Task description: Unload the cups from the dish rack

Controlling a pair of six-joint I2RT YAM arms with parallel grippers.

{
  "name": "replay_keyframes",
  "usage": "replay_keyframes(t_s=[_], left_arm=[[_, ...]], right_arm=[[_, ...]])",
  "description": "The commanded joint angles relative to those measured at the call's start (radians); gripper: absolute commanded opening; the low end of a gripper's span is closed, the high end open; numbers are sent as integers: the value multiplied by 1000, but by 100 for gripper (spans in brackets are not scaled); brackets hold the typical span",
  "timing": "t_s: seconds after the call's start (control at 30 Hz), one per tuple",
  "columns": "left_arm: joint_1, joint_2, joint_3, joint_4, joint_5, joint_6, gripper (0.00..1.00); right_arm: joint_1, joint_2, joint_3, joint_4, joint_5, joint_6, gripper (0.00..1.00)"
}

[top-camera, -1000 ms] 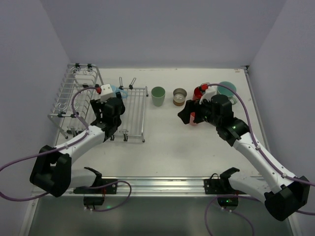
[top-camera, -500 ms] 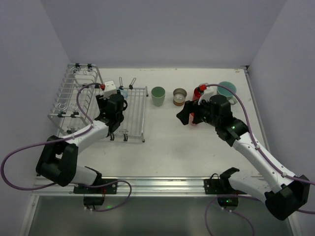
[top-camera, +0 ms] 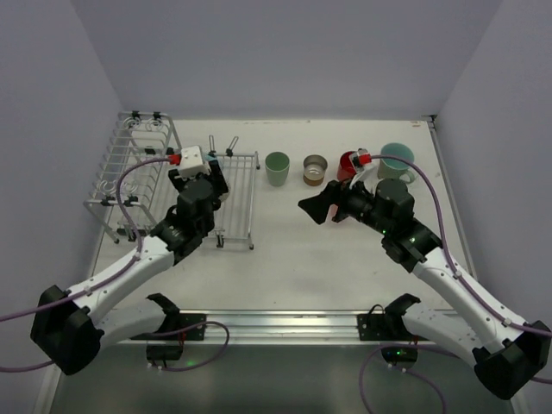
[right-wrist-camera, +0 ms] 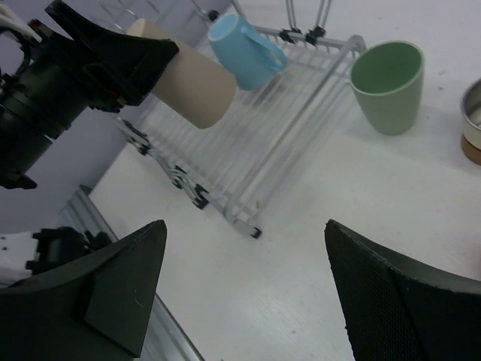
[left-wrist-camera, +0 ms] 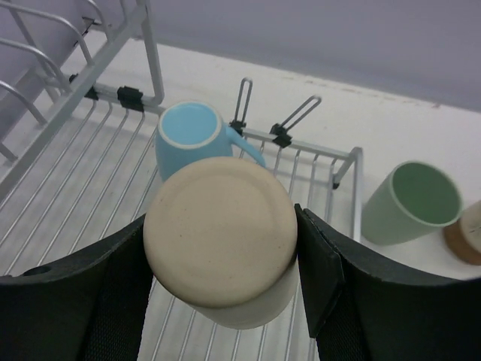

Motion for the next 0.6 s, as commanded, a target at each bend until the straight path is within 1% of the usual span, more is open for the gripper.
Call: replay_keyframes(t_s=[0.0,0.03,0.07,0.1,0.13,0.17,0.2,0.23,0.27,0.3,0.37,0.4,0.5,0.57], left_arm=[[-30,-139,4,10,15,-54,27],[-39,-166,4,7,38,-65,27],[-56,-210,1,6,99,-82,26],[-61,-230,-1,7,142,-126,25],[-64,-247,-10,12,185,-152,25],[-66,-281,-19,27,288,-181,24],[-64,-296,-32,79,343,-226,24],[-64,-307,-48,97,391,-249,24],[-66,-328,-58,120,479,-275,24],[-67,-339,-70,188,521,-318,24],[-72,-361,-96,239,609,-358,24],[-70,-367,-102,269,630,-393,23],[-72,-387,-130,318,678,-444,23],[-73,-387,-151,346,715,-479,23]], right_arm=[[22,-46,-89,296,-91,141,88],[28,-49,-109,344,-98,205,88],[34,-49,-149,396,-101,236,88],[51,-43,-168,493,-99,290,88],[60,-33,-191,538,-101,314,88],[68,-5,-197,583,-101,334,88],[86,12,-202,653,-98,366,88],[94,29,-205,686,-92,380,88],[99,44,-211,717,-92,393,88],[106,72,-214,765,-95,410,88],[108,86,-231,809,-86,419,88],[108,81,-237,835,-79,417,88],[109,78,-237,824,-62,402,88],[108,89,-214,814,-101,394,88]])
